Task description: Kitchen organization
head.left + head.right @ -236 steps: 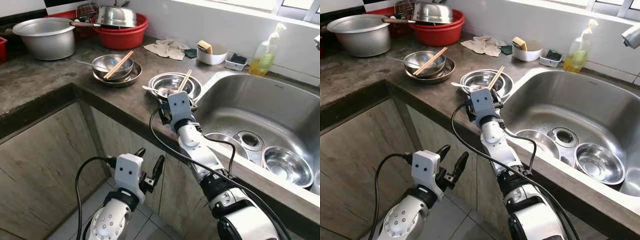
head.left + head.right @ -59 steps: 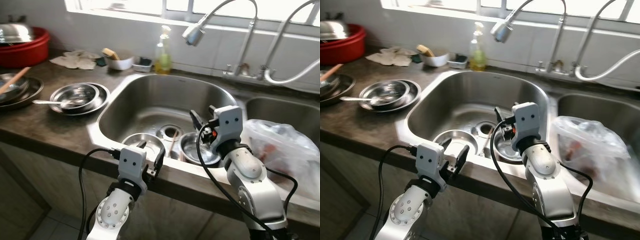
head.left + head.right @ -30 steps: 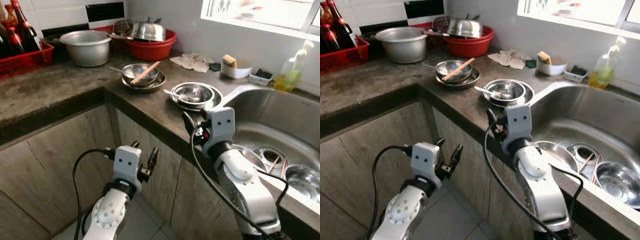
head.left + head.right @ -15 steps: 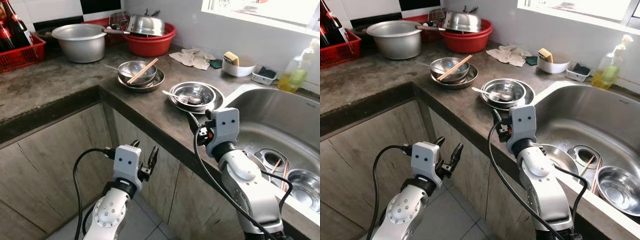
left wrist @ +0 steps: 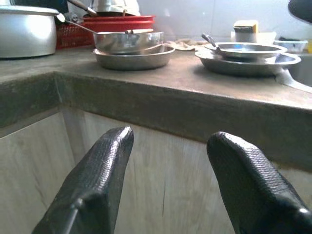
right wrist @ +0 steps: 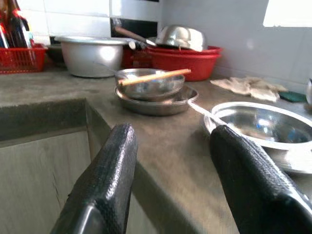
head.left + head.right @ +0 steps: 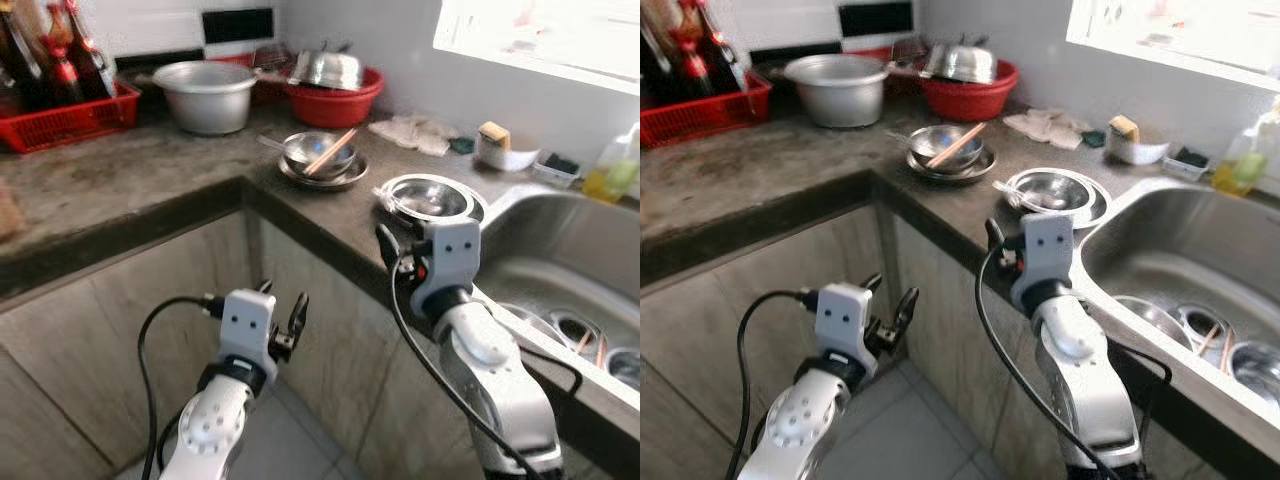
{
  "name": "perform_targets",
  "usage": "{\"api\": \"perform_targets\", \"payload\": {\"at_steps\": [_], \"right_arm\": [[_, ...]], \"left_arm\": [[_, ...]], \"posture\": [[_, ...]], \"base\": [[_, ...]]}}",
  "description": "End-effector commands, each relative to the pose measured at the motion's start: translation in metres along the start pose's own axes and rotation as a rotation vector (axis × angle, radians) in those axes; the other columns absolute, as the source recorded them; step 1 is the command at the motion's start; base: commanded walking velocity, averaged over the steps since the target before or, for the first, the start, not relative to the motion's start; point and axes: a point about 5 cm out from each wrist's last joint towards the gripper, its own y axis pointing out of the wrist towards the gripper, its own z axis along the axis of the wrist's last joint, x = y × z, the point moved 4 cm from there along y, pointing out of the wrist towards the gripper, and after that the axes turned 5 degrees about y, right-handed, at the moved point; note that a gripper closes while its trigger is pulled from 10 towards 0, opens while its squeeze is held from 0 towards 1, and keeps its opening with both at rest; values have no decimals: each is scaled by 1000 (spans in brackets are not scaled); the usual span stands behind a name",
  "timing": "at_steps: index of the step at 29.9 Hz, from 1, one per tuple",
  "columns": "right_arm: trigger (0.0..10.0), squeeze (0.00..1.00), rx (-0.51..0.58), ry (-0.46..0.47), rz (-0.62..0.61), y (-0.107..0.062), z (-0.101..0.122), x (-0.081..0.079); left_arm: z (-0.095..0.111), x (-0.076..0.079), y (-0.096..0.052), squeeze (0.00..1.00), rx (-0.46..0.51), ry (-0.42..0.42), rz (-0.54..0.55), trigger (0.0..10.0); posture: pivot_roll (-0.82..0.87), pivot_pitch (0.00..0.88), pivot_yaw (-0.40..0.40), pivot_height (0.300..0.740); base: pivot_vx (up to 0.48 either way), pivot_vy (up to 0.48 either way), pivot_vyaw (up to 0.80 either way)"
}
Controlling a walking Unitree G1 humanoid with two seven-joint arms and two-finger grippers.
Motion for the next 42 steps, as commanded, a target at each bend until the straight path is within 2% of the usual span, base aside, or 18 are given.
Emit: {"api": "perform_targets", "payload": {"at_steps": [1, 3, 5, 7, 10, 11, 13, 28, 42], "right_arm": [[10000, 0, 21, -7, -35, -3, 4, 7], [10000, 0, 23, -6, -37, -3, 4, 7], [10000, 0, 26, 1, -30, -1, 4, 7], [10000, 0, 32, 4, -23, 0, 7, 6], [10000, 0, 38, 2, -16, 1, 9, 5], [10000, 0, 40, -3, -9, 1, 9, 4], [10000, 0, 41, -7, -3, 2, 9, 4], [10000, 0, 42, -12, 14, 5, 10, 1], [10000, 0, 61, -12, 7, 7, 14, 3]], "left_arm": [[2, 4, 1, 0, 9, 8, -12, 10000], [3, 4, 1, 0, 12, 7, -13, 10000], [13, 3, 0, 0, 108, 55, -1, 10000], [18, 3, -1, 0, 131, 63, 8, 10000], [18, 4, -4, 0, 118, 59, 10, 10000], [13, 5, -3, 0, 74, 43, 2, 10000], [11, 6, -1, 0, 51, 37, -3, 10000], [7, 1, 5, 0, 28, 27, 9, 10000], [7, 0, 5, 0, 29, 30, 19, 10000]], "posture": [[85, 38, -52, 740], [85, 38, -52, 740], [84, 33, -49, 740], [86, 33, -50, 740], [86, 28, -52, 740], [87, 27, -51, 740], [87, 25, -51, 740], [87, 15, -49, 740], [86, 26, -50, 740]], "base": [[0, 0, 0], [0, 0, 0], [0, 0, 0], [0, 0, 0], [95, 0, 0], [319, 0, 0], [343, 0, 0], [391, 0, 0], [0, 0, 0]]}}
